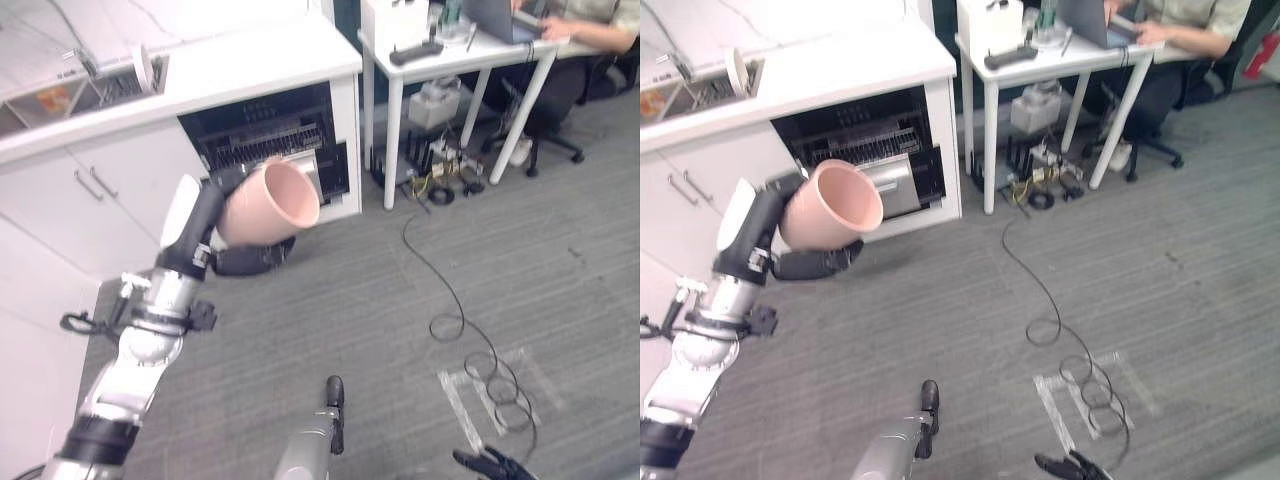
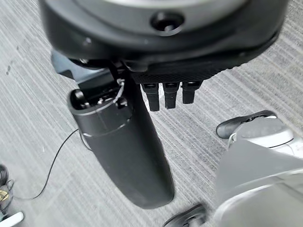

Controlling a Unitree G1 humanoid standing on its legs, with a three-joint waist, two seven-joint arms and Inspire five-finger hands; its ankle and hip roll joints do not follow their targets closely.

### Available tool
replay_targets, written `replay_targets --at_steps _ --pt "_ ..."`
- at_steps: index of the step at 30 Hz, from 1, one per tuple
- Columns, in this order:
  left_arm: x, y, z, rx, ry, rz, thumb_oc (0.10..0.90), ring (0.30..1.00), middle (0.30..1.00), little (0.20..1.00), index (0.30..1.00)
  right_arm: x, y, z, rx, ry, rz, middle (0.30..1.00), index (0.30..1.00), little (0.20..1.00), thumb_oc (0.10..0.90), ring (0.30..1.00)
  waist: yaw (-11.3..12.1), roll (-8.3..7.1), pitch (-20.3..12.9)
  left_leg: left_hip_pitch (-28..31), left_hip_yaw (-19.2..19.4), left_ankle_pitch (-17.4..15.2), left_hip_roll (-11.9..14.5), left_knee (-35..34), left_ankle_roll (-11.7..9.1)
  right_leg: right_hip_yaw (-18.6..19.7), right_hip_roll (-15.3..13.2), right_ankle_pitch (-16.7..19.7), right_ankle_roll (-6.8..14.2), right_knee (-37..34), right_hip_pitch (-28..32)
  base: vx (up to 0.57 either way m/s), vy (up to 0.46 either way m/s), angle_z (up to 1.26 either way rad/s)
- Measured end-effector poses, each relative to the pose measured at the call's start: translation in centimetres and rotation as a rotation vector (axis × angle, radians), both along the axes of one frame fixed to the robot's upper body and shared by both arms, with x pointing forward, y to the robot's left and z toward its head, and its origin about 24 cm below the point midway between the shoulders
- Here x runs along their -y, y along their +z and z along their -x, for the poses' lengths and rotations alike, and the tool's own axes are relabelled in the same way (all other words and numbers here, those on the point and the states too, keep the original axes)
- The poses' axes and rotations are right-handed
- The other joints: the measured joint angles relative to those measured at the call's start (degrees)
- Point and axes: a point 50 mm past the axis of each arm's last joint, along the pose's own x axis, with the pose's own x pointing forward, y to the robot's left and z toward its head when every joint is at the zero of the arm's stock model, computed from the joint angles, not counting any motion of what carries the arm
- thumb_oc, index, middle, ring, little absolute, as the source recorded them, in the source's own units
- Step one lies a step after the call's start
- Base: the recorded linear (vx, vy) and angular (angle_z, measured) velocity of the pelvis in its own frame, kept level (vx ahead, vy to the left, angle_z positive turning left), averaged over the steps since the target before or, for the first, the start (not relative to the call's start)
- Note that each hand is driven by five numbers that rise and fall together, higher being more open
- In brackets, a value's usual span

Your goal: Place the dishes in the dishwasher.

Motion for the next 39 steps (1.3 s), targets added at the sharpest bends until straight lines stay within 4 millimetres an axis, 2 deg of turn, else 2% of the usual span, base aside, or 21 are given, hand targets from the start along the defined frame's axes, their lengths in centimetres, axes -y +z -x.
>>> replay_targets --at_steps 1,2,4,8,13,15,16,17,18,19,20,21,22,23,24,30,33,35,37,38,39 --pt "-0.2 0.1 0.1 0.008 0.008 -0.007 0.400 0.300 0.300 0.300 0.300 -0.2 -0.1 0.6 -0.016 -0.023 -0.006 0.900 0.900 0.900 0.800 0.900 -0.7 -1.76 -0.1 0.2 1.5 4.3 -1.2 0.9 3.8 -0.4 -2.0 -1.9 1.2 -0.2 2.2 0.50 0.293 -0.20" --pt "-0.6 0.0 0.2 0.008 0.023 -0.001 0.400 0.300 0.300 0.300 0.300 -0.6 -0.4 1.2 -0.036 -0.040 -0.009 0.900 0.900 0.900 0.800 0.900 -1.1 -4.39 -0.7 0.6 5.1 4.5 -2.3 1.9 3.7 -0.5 -5.0 -2.6 2.1 -0.4 3.0 0.32 0.205 0.15" --pt "-0.6 0.6 -0.1 0.034 0.028 -0.008 0.400 0.300 0.300 0.300 0.300 -1.0 -0.6 1.9 -0.047 -0.074 -0.015 0.900 0.900 0.900 0.800 0.900 -2.0 -6.11 -0.9 1.0 8.6 5.5 -3.9 3.7 3.9 -1.2 -8.0 -1.6 3.6 0.5 4.3 0.27 0.181 0.21" --pt "-0.4 1.0 -0.5 0.054 0.028 -0.022 0.400 0.300 0.300 0.300 0.300 -2.6 -0.9 0.6 -0.001 -0.043 -0.048 0.900 0.900 0.900 0.800 0.900 -1.8 -6.48 -0.8 6.8 9.9 3.7 -6.9 2.0 7.5 -3.2 -5.4 0.8 3.6 3.3 5.0 0.24 0.185 0.06" --pt "0.7 3.6 -1.8 0.159 -0.005 -0.011 0.400 0.300 0.300 0.300 0.300 -4.8 -0.5 -3.3 0.128 0.032 -0.083 0.900 0.900 0.900 0.800 0.900 -2.7 -4.83 -1.2 11.3 6.8 3.5 -10.6 -4.0 7.4 -2.5 -5.8 10.7 11.4 29.3 -7.2 0.14 0.096 0.33" --pt "0.5 3.9 -1.6 0.171 0.003 -0.030 0.400 0.300 0.300 0.300 0.300 -5.0 -0.1 -5.1 0.178 0.059 -0.081 0.900 0.900 0.900 0.800 0.900 -1.9 -2.98 -0.2 13.6 6.4 3.1 -10.8 -6.4 6.5 -4.7 -3.6 12.2 10.0 36.6 -15.3 0.18 -0.034 0.08" --pt "0.4 3.7 -1.6 0.166 0.011 -0.028 0.400 0.300 0.300 0.300 0.300 -5.1 0.0 -5.6 0.190 0.073 -0.082 0.900 0.900 0.900 0.800 0.900 -2.4 -3.47 0.6 14.2 6.9 0.9 -11.0 -5.8 2.9 -6.6 -4.1 11.4 6.8 35.3 -17.9 0.14 -0.090 0.34" --pt "0.1 4.3 -1.5 0.179 0.014 -0.065 0.400 0.300 0.300 0.300 0.300 -5.6 0.0 -5.9 0.197 0.086 -0.089 0.900 0.900 0.900 0.800 0.900 -3.7 -4.29 0.8 10.7 5.2 -2.8 -9.8 6.0 7.3 -7.1 -5.6 10.6 7.3 33.2 -20.0 0.27 -0.187 0.28" --pt "-0.1 4.8 -1.5 0.189 0.018 -0.089 0.400 0.300 0.300 0.300 0.300 -5.3 0.1 -5.9 0.200 0.102 -0.086 0.900 0.900 0.900 0.800 0.900 -3.6 -2.94 1.4 10.3 0.0 -7.9 -7.9 11.6 11.5 -7.2 -5.0 7.8 8.1 30.5 -21.3 0.14 -0.142 0.00" --pt "-0.1 4.6 -1.6 0.177 0.027 -0.086 0.400 0.300 0.300 0.300 0.300 -5.2 0.1 -6.1 0.203 0.072 -0.092 0.900 0.900 0.900 0.800 0.900 -3.3 -3.08 2.1 11.7 0.4 -7.8 -8.0 11.2 11.4 -7.9 -5.7 6.6 7.5 27.0 -22.8 0.30 -0.279 0.09" --pt "0.1 4.4 -1.7 0.159 0.020 -0.108 0.400 0.300 0.300 0.300 0.300 -4.8 0.3 -6.4 0.222 0.039 -0.085 0.900 0.900 0.900 0.800 0.900 -5.2 -2.80 2.0 12.9 -1.3 -5.4 -8.7 6.7 10.5 -11.4 -5.8 7.6 5.1 17.1 -23.8 0.18 -0.173 0.32" --pt "0.2 4.5 -1.8 0.162 0.013 -0.114 0.400 0.300 0.300 0.300 0.300 -4.7 0.4 -6.5 0.223 0.040 -0.080 0.900 0.900 0.900 0.800 0.900 -6.0 -3.73 2.3 13.6 -1.5 -6.1 -9.4 5.0 3.3 -12.3 -5.7 9.8 3.8 11.9 -25.0 0.31 -0.281 0.66" --pt "0.2 4.8 -1.9 0.169 0.013 -0.119 0.400 0.300 0.300 0.300 0.300 -4.9 0.2 -6.4 0.213 0.034 -0.085 0.900 0.900 0.900 0.800 0.900 -6.5 -6.12 2.4 12.0 -1.1 -8.0 -9.2 10.4 6.2 -11.4 -8.2 11.9 4.5 5.0 -25.1 0.25 -0.228 0.49" --pt "0.2 5.0 -2.0 0.175 0.010 -0.126 0.400 0.300 0.300 0.300 0.300 -4.4 0.2 -5.9 0.205 0.025 -0.079 0.900 0.900 0.900 0.800 0.900 -7.3 -5.01 2.4 13.0 -4.5 -9.0 -7.4 10.4 9.6 -11.9 -8.0 13.6 6.9 2.9 -25.8 0.44 -0.416 0.32" --pt "0.3 4.9 -2.2 0.160 0.016 -0.119 0.400 0.300 0.300 0.300 0.300 -3.8 0.2 -5.5 0.202 -0.029 -0.079 0.900 0.900 0.900 0.800 0.900 -6.9 -6.17 2.7 14.0 -5.7 -10.1 -10.4 11.0 10.7 -9.6 -10.4 15.5 7.1 2.7 -28.4 0.43 -0.398 0.26" --pt "-0.1 4.5 -2.1 0.123 0.017 -0.142 0.400 0.300 0.300 0.300 0.300 -3.6 -0.9 -1.7 0.067 -0.107 -0.090 0.900 0.900 0.900 0.800 0.900 -7.9 -5.26 2.7 20.9 -7.9 -9.7 -12.9 4.8 11.2 -7.5 -9.5 19.3 3.7 4.2 -29.8 0.33 -0.333 0.36" --pt "0.0 4.4 -1.9 0.119 0.024 -0.134 0.400 0.300 0.300 0.300 0.300 -3.8 -1.1 -0.9 0.044 -0.143 -0.110 0.900 0.900 0.900 0.800 0.900 -8.2 -4.40 2.4 26.7 -8.8 -9.5 -12.7 -1.3 10.6 -9.0 -5.5 18.1 0.4 6.1 -28.2 0.34 -0.348 -0.05" --pt "0.3 4.2 -1.6 0.111 0.025 -0.126 0.400 0.300 0.300 0.300 0.300 -3.6 -1.0 -1.1 0.049 -0.139 -0.103 0.900 0.900 0.900 0.800 0.900 -8.5 -3.76 2.3 29.7 -7.8 -9.3 -11.6 -2.4 7.7 -8.8 -2.4 17.0 -4.2 4.0 -24.8 0.22 -0.279 -0.13" --pt "0.2 3.9 -1.4 0.097 0.027 -0.130 0.400 0.300 0.300 0.300 0.300 -3.4 -0.9 -1.5 0.061 -0.123 -0.096 0.900 0.900 0.900 0.800 0.900 -8.1 -4.36 1.9 29.8 -4.9 -6.8 -11.3 0.3 3.2 -8.3 -2.6 17.6 -5.6 3.0 -22.5 0.23 -0.363 -0.18" --pt "0.0 3.7 -1.5 0.078 0.040 -0.132 0.400 0.300 0.300 0.300 0.300 -2.9 -0.7 -1.7 0.072 -0.097 -0.082 0.900 0.900 0.900 0.800 0.900 -7.8 -6.18 1.3 26.4 -2.2 -1.1 -11.8 9.4 -1.9 -7.7 -4.4 16.9 -6.7 3.0 -20.5 0.21 -0.371 -0.05" --pt "0.0 3.9 -1.5 0.079 0.040 -0.130 0.400 0.300 0.300 0.300 0.300 -2.5 -0.5 -1.8 0.083 -0.089 -0.070 0.900 0.900 0.900 0.800 0.900 -7.8 -6.49 1.3 23.4 -0.4 0.2 -10.6 16.0 -1.0 -7.7 -4.9 16.4 -7.3 2.4 -18.8 0.16 -0.299 0.14"
